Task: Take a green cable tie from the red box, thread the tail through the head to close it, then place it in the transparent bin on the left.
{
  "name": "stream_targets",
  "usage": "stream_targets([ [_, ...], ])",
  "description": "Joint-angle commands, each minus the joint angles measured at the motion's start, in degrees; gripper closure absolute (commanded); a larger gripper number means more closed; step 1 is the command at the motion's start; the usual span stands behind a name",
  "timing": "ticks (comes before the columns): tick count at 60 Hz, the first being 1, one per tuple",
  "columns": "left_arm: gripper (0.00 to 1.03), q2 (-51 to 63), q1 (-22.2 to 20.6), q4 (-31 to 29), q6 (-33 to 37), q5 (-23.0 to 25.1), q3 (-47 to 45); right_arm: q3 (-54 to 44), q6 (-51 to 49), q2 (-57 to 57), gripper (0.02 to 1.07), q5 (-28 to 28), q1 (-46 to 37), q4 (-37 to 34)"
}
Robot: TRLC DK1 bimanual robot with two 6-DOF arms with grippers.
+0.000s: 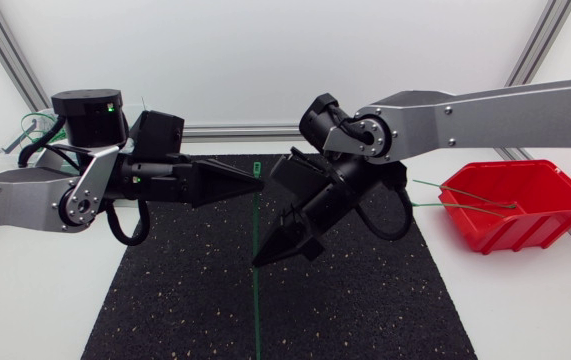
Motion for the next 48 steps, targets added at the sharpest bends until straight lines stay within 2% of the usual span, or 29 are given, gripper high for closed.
stream_targets([
  [1,0.77,1.0,0.1,0.0,1.0,0.3,-0.9,0.6,-0.9,0.7,1.01,0.3,0.1,0.0],
  [48,0.85,0.7,1.4,0.0,1.3,0.3,-1.4,-1.7,-1.2,-0.5,1.01,0.8,-0.5,1.5],
])
